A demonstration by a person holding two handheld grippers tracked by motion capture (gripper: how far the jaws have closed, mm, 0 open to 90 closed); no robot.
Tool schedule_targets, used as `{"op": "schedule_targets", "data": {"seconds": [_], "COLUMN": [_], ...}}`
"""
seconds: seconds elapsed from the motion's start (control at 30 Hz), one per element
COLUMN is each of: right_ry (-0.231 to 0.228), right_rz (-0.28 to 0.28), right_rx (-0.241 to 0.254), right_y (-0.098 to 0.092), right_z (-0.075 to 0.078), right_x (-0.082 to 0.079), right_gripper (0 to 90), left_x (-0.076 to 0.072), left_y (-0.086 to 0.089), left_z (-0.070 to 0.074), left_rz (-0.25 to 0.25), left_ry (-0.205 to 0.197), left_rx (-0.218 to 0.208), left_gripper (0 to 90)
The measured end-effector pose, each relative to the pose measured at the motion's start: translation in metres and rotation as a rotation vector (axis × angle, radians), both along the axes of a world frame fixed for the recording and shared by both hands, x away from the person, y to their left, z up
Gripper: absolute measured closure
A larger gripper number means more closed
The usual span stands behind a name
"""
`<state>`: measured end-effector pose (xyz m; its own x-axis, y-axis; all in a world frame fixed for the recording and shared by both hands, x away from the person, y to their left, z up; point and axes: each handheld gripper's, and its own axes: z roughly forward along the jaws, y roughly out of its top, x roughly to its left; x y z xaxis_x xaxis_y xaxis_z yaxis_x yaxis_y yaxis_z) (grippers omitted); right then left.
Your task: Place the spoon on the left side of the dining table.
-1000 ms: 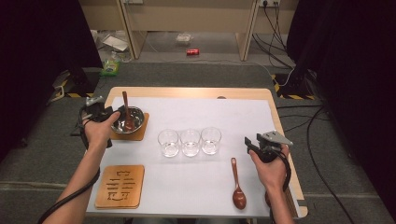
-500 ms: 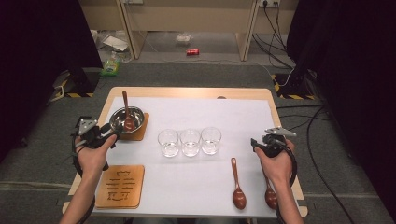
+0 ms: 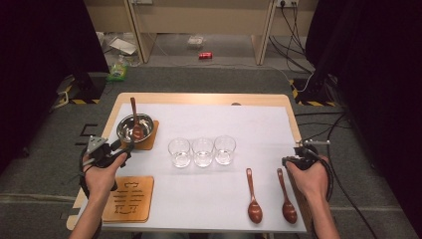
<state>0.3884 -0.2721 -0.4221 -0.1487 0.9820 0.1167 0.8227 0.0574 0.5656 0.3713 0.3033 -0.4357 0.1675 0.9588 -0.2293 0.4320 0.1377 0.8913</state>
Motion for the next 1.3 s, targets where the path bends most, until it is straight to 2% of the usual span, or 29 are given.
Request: {"op": "schedule_targets", "data": {"seconds": [0.07, 0.13, 0.27, 0.33, 0.47, 0.53, 0.63, 0.73, 0.77, 0.9, 0.93, 1.0, 1.1, 1.3], "right_ry": [0.04, 0.06, 0.163, 0.193, 0.199, 0.175, 0.138, 0.171, 0.185, 0.237, 0.247, 0.274, 0.284, 0.332], "right_rz": [0.002, 0.004, 0.01, 0.02, 0.037, 0.019, 0.02, 0.042, 0.055, 0.068, 0.069, 0.062, 0.055, 0.049], "right_rx": [-0.021, -0.025, -0.03, -0.041, -0.055, -0.059, -0.067, -0.069, -0.085, -0.101, -0.113, -0.103, -0.099, -0.099], "right_y": [-0.004, -0.007, -0.01, -0.011, -0.013, -0.013, -0.014, -0.011, -0.01, -0.009, -0.01, -0.011, -0.013, -0.014], "right_z": [0.0, -0.001, -0.007, -0.007, -0.005, -0.004, -0.008, -0.013, -0.015, -0.019, -0.019, -0.019, -0.017, -0.02], "right_x": [-0.002, -0.004, -0.007, -0.008, -0.012, -0.014, -0.017, -0.019, -0.019, -0.02, -0.021, -0.022, -0.024, -0.025], "right_gripper": [67.8, 69.5, 71.3, 71.9, 68.0, 63.8, 59.3, 59.6, 60.6, 67.8, 68.9, 70.4, 73.3, 75.7], "left_x": [0.0, 0.0, -0.002, -0.003, -0.003, -0.004, -0.005, -0.006, -0.006, -0.006, -0.006, -0.006, -0.006, -0.007], "left_y": [-0.002, -0.004, -0.003, -0.001, -0.001, -0.001, -0.001, -0.001, -0.001, -0.002, -0.002, -0.001, 0.001, 0.003], "left_z": [0.0, 0.001, 0.003, 0.003, 0.003, 0.004, 0.006, 0.007, 0.008, 0.008, 0.007, 0.007, 0.007, 0.008], "left_rz": [0.0, 0.0, 0.004, 0.012, 0.015, 0.011, 0.013, 0.018, 0.019, 0.016, 0.016, 0.02, 0.028, 0.033], "left_ry": [-0.007, -0.015, -0.021, -0.021, -0.028, -0.04, -0.054, -0.063, -0.064, -0.065, -0.065, -0.067, -0.074, -0.074], "left_rx": [0.003, 0.007, 0.004, 0.002, 0.003, 0.0, -0.002, 0.0, -0.001, 0.0, 0.0, 0.0, 0.003, -0.005], "left_gripper": [41.9, 42.3, 42.5, 42.6, 42.8, 43.5, 44.6, 44.9, 44.9, 44.7, 44.7, 44.7, 44.9, 44.6]}}
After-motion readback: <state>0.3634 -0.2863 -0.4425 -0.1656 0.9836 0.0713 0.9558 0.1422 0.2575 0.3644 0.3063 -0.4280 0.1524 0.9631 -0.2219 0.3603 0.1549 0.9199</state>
